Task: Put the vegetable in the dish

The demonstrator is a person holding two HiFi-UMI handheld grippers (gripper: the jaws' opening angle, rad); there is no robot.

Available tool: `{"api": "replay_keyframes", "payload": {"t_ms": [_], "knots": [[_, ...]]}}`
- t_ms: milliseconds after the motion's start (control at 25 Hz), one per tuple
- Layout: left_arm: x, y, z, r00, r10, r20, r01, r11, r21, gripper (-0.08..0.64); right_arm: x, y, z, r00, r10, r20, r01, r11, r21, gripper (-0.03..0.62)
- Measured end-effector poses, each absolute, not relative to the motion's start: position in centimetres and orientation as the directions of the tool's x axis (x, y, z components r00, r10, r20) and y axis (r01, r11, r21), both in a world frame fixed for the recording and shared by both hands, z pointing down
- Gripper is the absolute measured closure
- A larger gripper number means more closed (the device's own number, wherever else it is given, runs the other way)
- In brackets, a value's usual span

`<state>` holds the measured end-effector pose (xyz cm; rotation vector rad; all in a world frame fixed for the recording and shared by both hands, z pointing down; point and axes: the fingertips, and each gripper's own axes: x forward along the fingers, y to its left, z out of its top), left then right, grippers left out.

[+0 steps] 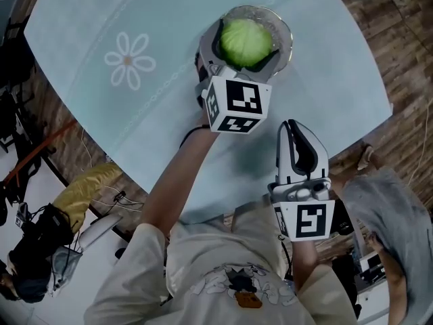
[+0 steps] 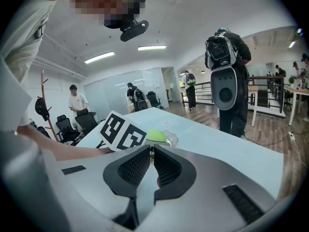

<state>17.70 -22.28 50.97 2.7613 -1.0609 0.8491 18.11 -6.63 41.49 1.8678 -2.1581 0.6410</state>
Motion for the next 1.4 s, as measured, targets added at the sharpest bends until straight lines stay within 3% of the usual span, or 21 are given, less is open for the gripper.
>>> {"api": "replay_keyframes", "payload": {"t_ms": [960, 1160, 1280, 1400], "knots": [[15.3, -21.0, 46.3, 0.636, -0.613, 0.469, -0.655, -0.750, -0.093, 0.049, 16.7, -5.8, 37.7, -0.173, -0.898, 0.404, -0.981, 0.118, -0.157, 0.552], [14.1, -19.8, 44.7, 0.636, -0.624, 0.454, -0.667, -0.741, -0.085, 0.138, 16.1, -5.0, 36.5, -0.171, -0.904, 0.393, -0.982, 0.123, -0.143, 0.552], [13.0, -19.0, 43.6, 0.627, -0.645, 0.437, -0.681, -0.726, -0.095, 0.267, 15.4, -4.3, 35.7, -0.170, -0.907, 0.385, -0.983, 0.127, -0.136, 0.552], [11.7, -18.0, 42.8, 0.616, -0.657, 0.434, -0.692, -0.715, -0.101, 0.324, 14.8, -3.6, 35.0, -0.170, -0.910, 0.377, -0.983, 0.130, -0.130, 0.552]]}}
